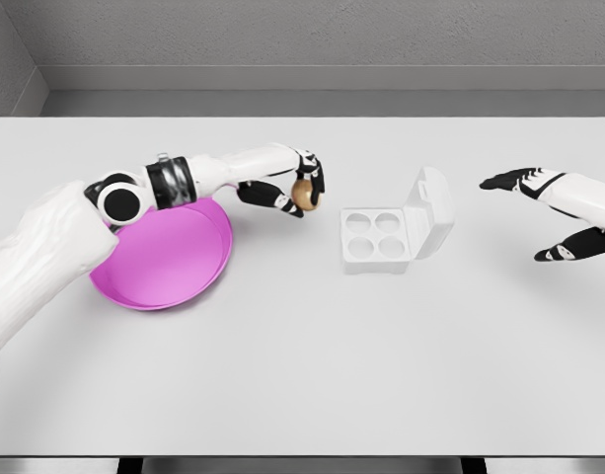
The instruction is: Pack egg into the box and close the box lid
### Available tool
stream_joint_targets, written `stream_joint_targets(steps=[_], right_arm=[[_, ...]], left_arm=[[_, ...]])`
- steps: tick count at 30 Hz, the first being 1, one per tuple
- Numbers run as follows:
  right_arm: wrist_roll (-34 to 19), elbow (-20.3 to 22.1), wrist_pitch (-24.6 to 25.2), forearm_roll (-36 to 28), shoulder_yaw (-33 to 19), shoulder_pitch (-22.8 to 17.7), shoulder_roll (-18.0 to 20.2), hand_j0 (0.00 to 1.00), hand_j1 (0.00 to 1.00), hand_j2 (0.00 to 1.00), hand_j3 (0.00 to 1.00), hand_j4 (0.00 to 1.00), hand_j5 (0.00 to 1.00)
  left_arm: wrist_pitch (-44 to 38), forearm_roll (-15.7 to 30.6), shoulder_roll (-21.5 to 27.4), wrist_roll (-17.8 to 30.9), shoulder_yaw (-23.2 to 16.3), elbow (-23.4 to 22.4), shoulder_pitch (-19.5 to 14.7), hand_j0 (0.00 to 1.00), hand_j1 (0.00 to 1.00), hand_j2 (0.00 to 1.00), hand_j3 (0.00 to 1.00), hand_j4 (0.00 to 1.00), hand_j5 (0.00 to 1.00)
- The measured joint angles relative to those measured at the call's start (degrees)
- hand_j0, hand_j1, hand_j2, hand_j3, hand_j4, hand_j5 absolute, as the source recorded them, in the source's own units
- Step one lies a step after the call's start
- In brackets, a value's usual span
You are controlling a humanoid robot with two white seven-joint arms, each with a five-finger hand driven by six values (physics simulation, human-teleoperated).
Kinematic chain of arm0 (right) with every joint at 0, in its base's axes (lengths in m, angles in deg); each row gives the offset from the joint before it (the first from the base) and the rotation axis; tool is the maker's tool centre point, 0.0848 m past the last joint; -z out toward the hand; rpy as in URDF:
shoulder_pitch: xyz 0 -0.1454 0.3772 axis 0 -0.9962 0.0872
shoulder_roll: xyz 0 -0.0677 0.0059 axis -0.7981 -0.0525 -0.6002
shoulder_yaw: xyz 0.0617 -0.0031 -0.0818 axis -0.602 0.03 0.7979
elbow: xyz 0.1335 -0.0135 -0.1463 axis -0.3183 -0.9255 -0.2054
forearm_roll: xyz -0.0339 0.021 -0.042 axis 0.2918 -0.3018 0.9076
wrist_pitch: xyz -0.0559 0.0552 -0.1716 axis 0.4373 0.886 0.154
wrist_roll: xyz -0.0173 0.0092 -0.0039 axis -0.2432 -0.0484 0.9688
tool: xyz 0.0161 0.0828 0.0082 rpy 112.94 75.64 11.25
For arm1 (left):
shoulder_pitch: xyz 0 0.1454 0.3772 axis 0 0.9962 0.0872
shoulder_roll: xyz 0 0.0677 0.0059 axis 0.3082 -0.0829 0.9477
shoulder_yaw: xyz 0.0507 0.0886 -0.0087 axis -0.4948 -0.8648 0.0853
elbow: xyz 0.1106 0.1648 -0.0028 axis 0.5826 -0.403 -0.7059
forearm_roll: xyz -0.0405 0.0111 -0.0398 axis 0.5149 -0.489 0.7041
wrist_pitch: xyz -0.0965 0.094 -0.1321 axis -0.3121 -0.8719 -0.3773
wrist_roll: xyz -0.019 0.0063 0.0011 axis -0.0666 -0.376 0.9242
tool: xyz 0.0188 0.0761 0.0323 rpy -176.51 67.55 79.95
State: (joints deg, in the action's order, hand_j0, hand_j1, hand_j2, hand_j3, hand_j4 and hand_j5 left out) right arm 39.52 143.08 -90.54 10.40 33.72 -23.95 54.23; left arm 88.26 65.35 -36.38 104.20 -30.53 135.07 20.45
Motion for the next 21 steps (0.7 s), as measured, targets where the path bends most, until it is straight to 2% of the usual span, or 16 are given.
stream_joint_targets(steps=[21], right_arm=[[0.0, -0.1, 0.0, 0.7, 0.0, 0.3, -0.5, 1.00, 1.00, 1.00, 1.00, 1.00, 1.00]], left_arm=[[0.0, 0.1, -4.4, 0.1, -0.5, 0.1, 0.4, 0.30, 0.30, 0.30, 0.30, 0.30, 0.30]])
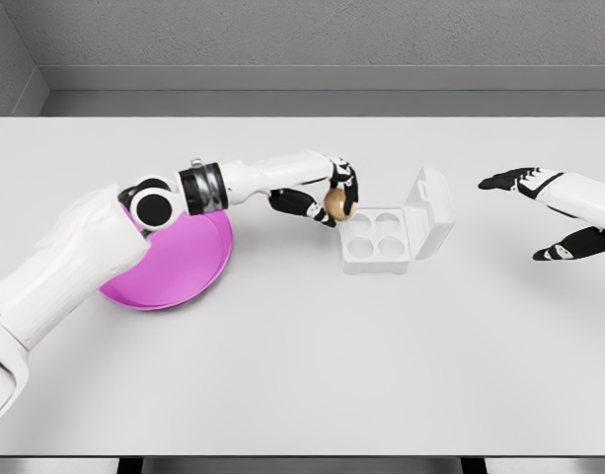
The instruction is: Pack egg into the box and close the box lid
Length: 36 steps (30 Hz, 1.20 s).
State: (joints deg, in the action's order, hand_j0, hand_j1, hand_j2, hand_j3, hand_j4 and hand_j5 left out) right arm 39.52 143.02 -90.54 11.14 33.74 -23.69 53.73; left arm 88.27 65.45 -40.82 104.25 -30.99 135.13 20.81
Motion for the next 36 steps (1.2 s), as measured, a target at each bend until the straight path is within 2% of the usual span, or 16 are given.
stream_joint_targets(steps=[9, 36], right_arm=[[0.0, -0.1, 0.0, 0.1, 0.0, 0.0, -0.1, 1.00, 1.00, 1.00, 1.00, 1.00, 1.00], [0.0, -0.4, 0.0, 1.2, 0.0, 0.1, -0.6, 1.00, 1.00, 1.00, 1.00, 1.00, 1.00]], left_arm=[[0.0, 0.1, -1.5, 0.0, -0.2, 0.1, 0.3, 0.30, 0.30, 0.30, 0.30, 0.30, 0.30], [0.0, 7.4, -2.6, 0.1, -0.5, 0.1, 4.1, 0.30, 0.30, 0.30, 0.30, 0.30, 0.30]])
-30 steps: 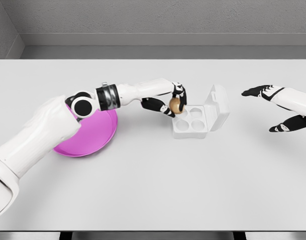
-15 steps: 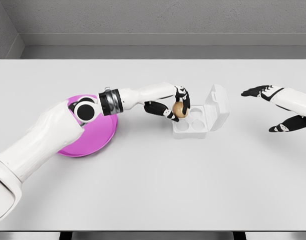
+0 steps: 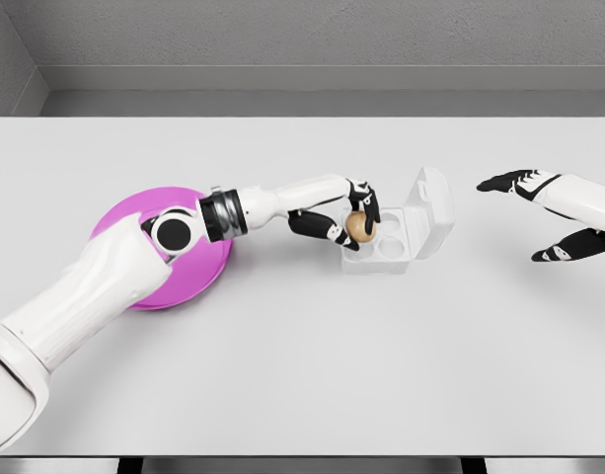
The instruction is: Pack egg into the box and close the box lid
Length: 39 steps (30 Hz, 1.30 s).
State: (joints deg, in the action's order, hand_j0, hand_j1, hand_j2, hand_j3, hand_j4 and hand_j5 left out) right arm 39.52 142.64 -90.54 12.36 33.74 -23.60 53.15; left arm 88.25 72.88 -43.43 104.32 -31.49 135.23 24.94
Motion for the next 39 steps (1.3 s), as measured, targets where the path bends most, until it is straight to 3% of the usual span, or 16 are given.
stream_joint_targets(steps=[39], right_arm=[[0.0, 0.0, 0.0, 1.2, 0.3, 0.4, -0.9, 1.00, 1.00, 1.00, 1.00, 1.00, 1.00]], left_arm=[[0.0, 1.8, -3.6, 0.3, 0.2, -7.4, 1.1, 0.31, 0.31, 0.31, 0.31, 0.31, 0.31]])
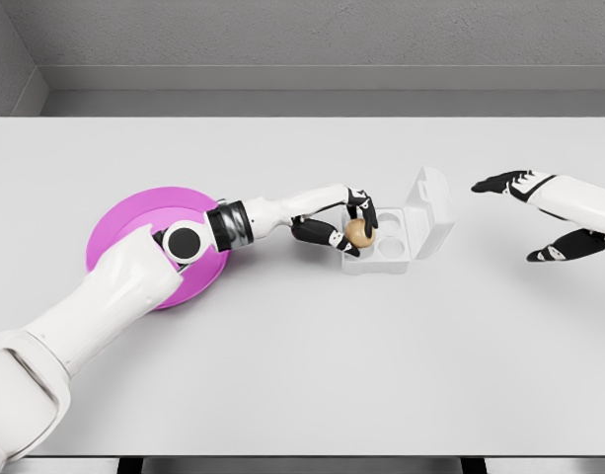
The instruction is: Pack egg into the box and close the box lid
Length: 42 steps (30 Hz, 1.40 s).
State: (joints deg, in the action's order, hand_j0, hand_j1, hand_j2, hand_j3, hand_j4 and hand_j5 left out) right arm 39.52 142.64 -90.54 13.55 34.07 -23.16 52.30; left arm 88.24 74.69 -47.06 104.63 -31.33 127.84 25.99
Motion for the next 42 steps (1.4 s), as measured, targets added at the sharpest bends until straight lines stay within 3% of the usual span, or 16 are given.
stream_joint_targets(steps=[22, 24, 27, 33, 34, 35, 42], right_arm=[[0.0, 0.0, 0.0, 0.1, 0.0, 0.0, -0.1, 1.00, 1.00, 1.00, 1.00, 1.00, 1.00], [0.0, 0.0, 0.0, 0.1, 0.0, 0.0, -0.2, 1.00, 1.00, 1.00, 1.00, 1.00, 1.00], [0.0, 0.0, 0.0, 0.1, 0.0, 0.0, -0.3, 1.00, 1.00, 1.00, 1.00, 1.00, 1.00], [0.0, 0.0, 0.0, 0.1, 0.0, 0.0, -0.3, 1.00, 1.00, 1.00, 1.00, 1.00, 1.00], [0.0, 0.0, 0.0, 0.1, 0.0, 0.0, -0.3, 1.00, 1.00, 1.00, 1.00, 1.00, 1.00], [0.0, 0.0, 0.0, 0.1, 0.0, 0.0, -0.3, 1.00, 1.00, 1.00, 1.00, 1.00, 1.00], [0.0, 0.0, 0.0, 0.2, 0.0, 0.0, -0.4, 1.00, 1.00, 1.00, 1.00, 1.00, 1.00]], left_arm=[[0.0, 0.0, -1.4, 0.0, 0.3, -1.7, -0.4, 0.34, 0.34, 0.34, 0.34, 0.34, 0.34], [0.0, 0.0, -1.4, 0.0, 0.4, -1.7, -0.3, 0.35, 0.35, 0.35, 0.35, 0.35, 0.35], [0.0, 0.0, -1.4, 0.0, 0.4, -1.8, -0.3, 0.47, 0.47, 0.47, 0.47, 0.47, 0.47], [0.0, 0.0, -1.5, 0.0, 0.6, -2.1, -0.4, 0.47, 0.47, 0.47, 0.47, 0.47, 0.47], [0.0, 0.0, -1.5, 0.0, 0.6, -2.2, -0.4, 0.69, 0.69, 0.69, 0.69, 0.69, 0.69], [0.0, -0.1, -1.5, -0.1, 0.6, -2.3, -0.4, 1.00, 1.00, 1.00, 1.00, 1.00, 1.00], [0.0, 0.2, -1.4, -0.2, 0.8, -2.4, 0.0, 1.00, 1.00, 1.00, 1.00, 1.00, 1.00]])
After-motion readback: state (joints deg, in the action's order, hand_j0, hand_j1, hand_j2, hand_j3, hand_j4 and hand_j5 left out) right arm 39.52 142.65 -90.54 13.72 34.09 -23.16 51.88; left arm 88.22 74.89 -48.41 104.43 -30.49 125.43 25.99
